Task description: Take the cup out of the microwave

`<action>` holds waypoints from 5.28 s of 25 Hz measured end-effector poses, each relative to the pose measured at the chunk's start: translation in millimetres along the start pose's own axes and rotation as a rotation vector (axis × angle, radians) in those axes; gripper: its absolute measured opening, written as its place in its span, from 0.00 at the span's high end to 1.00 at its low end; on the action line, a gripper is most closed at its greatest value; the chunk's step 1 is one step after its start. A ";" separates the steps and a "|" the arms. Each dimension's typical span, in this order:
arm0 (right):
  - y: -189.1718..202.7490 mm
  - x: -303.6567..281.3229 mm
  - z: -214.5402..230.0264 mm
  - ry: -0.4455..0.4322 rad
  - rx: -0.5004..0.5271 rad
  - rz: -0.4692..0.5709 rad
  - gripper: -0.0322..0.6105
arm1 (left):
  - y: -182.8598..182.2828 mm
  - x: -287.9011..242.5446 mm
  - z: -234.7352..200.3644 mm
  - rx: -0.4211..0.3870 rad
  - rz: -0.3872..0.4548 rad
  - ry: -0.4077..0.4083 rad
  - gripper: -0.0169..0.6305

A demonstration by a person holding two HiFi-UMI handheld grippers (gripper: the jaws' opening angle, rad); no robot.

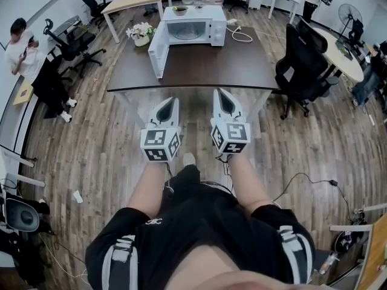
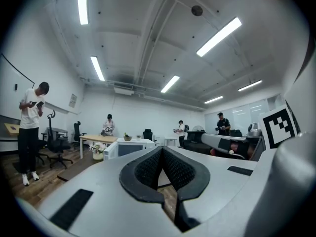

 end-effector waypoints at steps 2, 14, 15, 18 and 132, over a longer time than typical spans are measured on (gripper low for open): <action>2.6 -8.1 2.4 0.006 -0.006 0.019 0.95 | 5.8 -8.3 -5.1 -0.005 0.005 0.005 0.97; 46.2 -106.6 46.0 0.000 0.018 0.043 0.95 | 39.2 -112.3 -52.0 -0.019 0.015 0.011 0.97; 48.5 -119.6 49.8 -0.002 0.019 0.045 0.95 | 39.4 -124.7 -58.2 -0.018 0.016 0.011 0.97; 57.4 -161.4 62.4 -0.004 0.015 0.042 0.95 | 39.5 -164.4 -78.4 -0.017 0.018 0.014 0.97; 427.4 -706.0 231.5 -0.157 0.019 -0.484 0.32 | 158.5 -575.8 -300.7 0.039 -0.227 -0.221 0.97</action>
Point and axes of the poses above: the fingertips, and each gripper's own axes: x backward along the fingers, z to its right, y out of its underside, the point moved 9 cm from there along x, backward along the fingers, and after that the axes turned 6 degrees about z, right-handed, at the moved point
